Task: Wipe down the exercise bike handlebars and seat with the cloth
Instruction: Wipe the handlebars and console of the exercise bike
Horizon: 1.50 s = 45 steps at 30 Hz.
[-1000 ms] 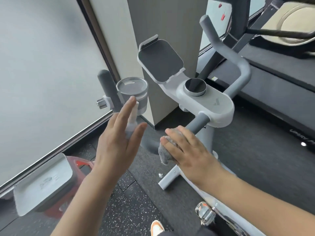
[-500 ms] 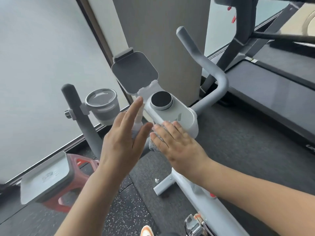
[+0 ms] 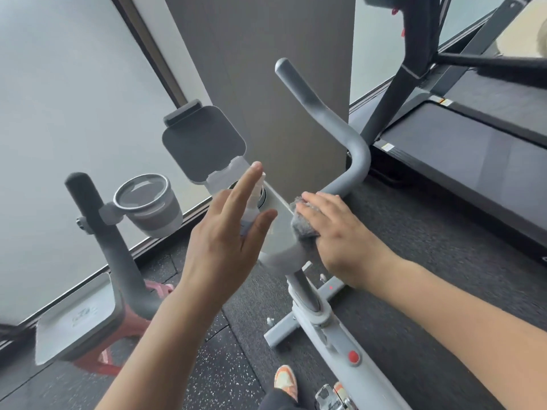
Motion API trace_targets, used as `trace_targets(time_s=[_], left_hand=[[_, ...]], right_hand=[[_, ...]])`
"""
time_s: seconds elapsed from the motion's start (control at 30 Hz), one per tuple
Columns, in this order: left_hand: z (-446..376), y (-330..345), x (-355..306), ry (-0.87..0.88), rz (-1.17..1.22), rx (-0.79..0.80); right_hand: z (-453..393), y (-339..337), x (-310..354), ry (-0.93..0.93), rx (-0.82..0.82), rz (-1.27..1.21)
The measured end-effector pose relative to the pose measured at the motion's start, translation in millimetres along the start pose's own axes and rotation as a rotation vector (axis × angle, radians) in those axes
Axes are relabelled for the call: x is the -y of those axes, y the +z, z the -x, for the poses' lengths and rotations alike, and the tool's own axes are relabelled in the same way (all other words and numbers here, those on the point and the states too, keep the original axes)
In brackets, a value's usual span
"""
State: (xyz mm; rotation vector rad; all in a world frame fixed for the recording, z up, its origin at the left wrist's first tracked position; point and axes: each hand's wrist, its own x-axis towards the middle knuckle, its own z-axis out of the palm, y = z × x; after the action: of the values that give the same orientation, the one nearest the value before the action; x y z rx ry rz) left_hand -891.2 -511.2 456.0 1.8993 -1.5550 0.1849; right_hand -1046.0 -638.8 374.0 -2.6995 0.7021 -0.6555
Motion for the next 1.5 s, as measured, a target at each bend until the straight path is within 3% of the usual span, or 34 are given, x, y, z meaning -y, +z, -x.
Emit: trace_targets(time_s=[0.2,0.37,0.57,0.7,0.83,0.9,1.1,1.5], left_hand=[[-30.3,22.0,-9.0,0.022,0.014,0.038],[-45.2,32.5,-6.1,0.031,0.017,0.052],[-51.8,41.9,-1.3,0.053,0.038,0.073],[-56.3,45.8,-1.7,0.067,0.017,0.118],[-60.0,46.3,-3.7,0.083,-0.101,0.224],[-61.8,46.7,-4.0,0.09,-0.149,0.259],[-73.5,49.3,-11.6,0.142,-0.179,0.314],[-85.8,67.3,-16.0,0.184,-0.161,0.364]], right_hand=[[-12.9,-7.1,-25.4,-0.01,-0.037,0.131],[-22.1,-13.7,-47.9,0.191,-0.132,0.182],[-12.5,7.2,-27.8,0.088,-0.14,0.175],[-21.4,0.7,-60.0,0.182,-0.265,0.111],[-22.1,-7.2,-68.4,0.257,-0.426,-0.191],[-23.0,-17.0,-67.2,0.285,-0.555,-0.328],[-22.1,-49.8,-67.5,0.424,-0.911,-0.393],[-14.4,-59.8,-68.5,0.451,-0.919,-0.395]])
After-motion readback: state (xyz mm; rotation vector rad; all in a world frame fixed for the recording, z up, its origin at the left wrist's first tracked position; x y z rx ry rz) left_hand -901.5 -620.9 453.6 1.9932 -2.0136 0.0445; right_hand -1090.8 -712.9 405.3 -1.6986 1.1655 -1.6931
